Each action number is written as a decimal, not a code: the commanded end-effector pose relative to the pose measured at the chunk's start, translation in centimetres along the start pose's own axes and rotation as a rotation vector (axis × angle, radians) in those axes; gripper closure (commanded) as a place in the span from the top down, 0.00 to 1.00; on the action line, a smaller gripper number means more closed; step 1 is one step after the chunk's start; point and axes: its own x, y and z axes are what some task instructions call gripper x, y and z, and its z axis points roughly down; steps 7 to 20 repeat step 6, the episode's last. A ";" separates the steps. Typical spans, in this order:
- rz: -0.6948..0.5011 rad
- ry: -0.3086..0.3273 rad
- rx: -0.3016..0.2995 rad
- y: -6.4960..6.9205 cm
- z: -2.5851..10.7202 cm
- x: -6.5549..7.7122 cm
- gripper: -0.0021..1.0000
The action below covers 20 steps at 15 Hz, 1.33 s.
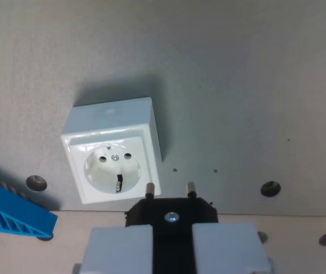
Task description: Move above the white socket
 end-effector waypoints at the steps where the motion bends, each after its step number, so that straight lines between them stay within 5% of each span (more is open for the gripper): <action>1: -0.097 0.108 0.001 -0.3 0.7 -0.7 0.00; 6: -0.125 0.124 0.002 -2.1 3.4 -2.5 0.00; 20: -0.125 0.124 0.002 -2.1 3.4 -2.5 0.00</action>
